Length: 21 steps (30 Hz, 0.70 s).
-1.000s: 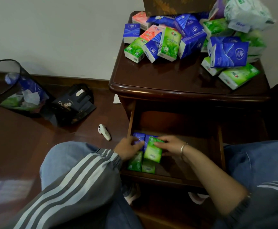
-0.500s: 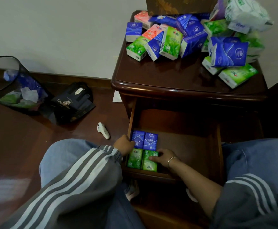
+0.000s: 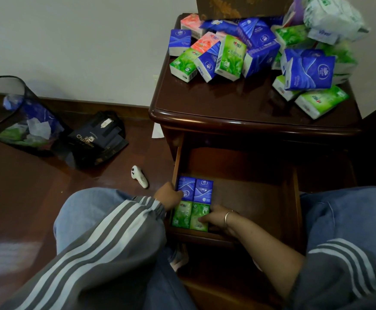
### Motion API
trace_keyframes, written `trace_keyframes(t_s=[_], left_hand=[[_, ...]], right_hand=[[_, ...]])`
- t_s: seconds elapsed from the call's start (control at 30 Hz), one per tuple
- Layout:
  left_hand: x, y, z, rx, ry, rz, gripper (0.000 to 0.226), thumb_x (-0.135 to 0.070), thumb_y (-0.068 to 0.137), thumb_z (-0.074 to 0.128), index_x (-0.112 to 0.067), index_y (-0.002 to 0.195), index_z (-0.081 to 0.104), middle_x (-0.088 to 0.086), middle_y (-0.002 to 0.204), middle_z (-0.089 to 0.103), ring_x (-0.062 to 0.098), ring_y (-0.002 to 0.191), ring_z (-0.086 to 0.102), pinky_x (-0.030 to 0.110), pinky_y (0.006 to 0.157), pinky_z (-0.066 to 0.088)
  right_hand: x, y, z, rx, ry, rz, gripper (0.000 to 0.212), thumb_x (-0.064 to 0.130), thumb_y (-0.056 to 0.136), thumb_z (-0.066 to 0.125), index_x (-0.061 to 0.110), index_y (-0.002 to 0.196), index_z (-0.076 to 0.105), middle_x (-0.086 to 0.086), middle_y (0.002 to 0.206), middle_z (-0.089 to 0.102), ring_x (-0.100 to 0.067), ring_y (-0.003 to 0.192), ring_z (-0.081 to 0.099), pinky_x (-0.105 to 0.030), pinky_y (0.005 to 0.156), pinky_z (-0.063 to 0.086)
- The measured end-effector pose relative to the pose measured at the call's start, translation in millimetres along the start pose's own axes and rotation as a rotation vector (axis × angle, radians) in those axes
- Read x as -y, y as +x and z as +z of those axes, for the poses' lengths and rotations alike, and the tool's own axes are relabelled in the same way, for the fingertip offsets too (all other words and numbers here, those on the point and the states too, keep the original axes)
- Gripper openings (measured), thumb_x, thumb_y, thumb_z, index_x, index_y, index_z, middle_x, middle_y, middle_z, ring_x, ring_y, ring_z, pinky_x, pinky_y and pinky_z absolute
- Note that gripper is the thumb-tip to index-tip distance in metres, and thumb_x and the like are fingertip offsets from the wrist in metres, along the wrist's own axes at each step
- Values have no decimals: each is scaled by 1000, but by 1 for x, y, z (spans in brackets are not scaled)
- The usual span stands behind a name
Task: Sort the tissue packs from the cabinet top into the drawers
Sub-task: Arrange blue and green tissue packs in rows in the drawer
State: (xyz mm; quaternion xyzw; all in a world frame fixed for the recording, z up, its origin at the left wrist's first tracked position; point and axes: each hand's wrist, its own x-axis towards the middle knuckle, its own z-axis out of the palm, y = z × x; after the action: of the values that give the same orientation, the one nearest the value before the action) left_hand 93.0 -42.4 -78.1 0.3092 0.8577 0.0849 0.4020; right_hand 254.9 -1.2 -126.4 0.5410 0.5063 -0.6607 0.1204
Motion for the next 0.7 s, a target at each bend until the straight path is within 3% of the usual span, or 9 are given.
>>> trace_keyframes(t_s=[0.03, 0.13, 0.17, 0.27, 0.33, 0.37, 0.5, 0.6, 0.7], left_hand=[[1, 0, 0, 2, 2, 1, 33, -27, 91, 54, 0, 109, 54, 20, 115, 61, 33, 107, 57, 31, 84, 42], [1, 1, 0, 3, 9, 1, 33, -26, 92, 53, 1, 110, 54, 20, 116, 61, 32, 108, 58, 31, 84, 42], [1, 1, 0, 2, 10, 3, 32, -26, 92, 53, 1, 110, 54, 20, 116, 61, 32, 108, 58, 31, 84, 42], [-1, 0, -2, 7, 31, 24, 23, -26, 92, 53, -5, 101, 55, 21, 115, 62, 32, 108, 58, 31, 84, 42], [-3, -2, -5, -20, 38, 40, 18, -24, 92, 53, -7, 98, 52, 21, 116, 62, 33, 108, 58, 32, 85, 43], [-4, -4, -7, -59, 26, 45, 19, -23, 92, 53, -6, 102, 52, 21, 117, 62, 33, 109, 58, 33, 86, 43], [-10, -11, -30, -398, -135, 87, 38, -16, 91, 52, -6, 128, 50, 17, 121, 62, 34, 110, 59, 36, 89, 44], [-20, -20, -57, -654, -308, 245, 33, -11, 91, 53, -6, 124, 55, 16, 118, 64, 30, 104, 61, 33, 87, 43], [-40, -28, -85, -815, -401, 400, 28, -11, 91, 51, -6, 118, 57, 12, 113, 62, 19, 93, 57, 23, 81, 38]], right_hand=[[1, -2, -1, 42, 49, 18, 26, 4, 86, 60, 7, 112, 62, -10, 117, 66, -22, 101, 66, -30, 82, 52], [3, -7, -8, 138, 139, 67, 12, 11, 92, 54, 18, 100, 60, -3, 109, 64, -11, 86, 64, -23, 71, 49], [3, -7, -9, 145, 138, 80, 8, 15, 93, 53, 20, 97, 58, -3, 110, 63, -13, 88, 62, -25, 76, 47], [6, -10, -9, 97, 58, 72, 21, 23, 93, 53, 16, 112, 58, -4, 119, 62, -20, 104, 58, -26, 85, 42], [13, -17, -11, -19, -93, -20, 30, 22, 92, 54, 10, 119, 59, -6, 117, 63, -16, 93, 57, -12, 68, 44], [18, -22, -14, -91, -145, -85, 30, 19, 91, 55, 8, 119, 59, -6, 113, 63, -15, 90, 56, -13, 64, 44], [48, -50, -38, -257, -230, -246, 35, 19, 90, 57, 7, 123, 57, -6, 119, 62, -24, 112, 57, -26, 92, 43], [80, -80, -67, -488, -315, -461, 31, 24, 87, 61, 12, 115, 64, -5, 113, 68, -20, 106, 62, -19, 85, 41], [111, -111, -94, -800, -264, -837, 21, 15, 86, 59, 12, 105, 67, -4, 97, 71, -21, 95, 63, -25, 85, 44]])
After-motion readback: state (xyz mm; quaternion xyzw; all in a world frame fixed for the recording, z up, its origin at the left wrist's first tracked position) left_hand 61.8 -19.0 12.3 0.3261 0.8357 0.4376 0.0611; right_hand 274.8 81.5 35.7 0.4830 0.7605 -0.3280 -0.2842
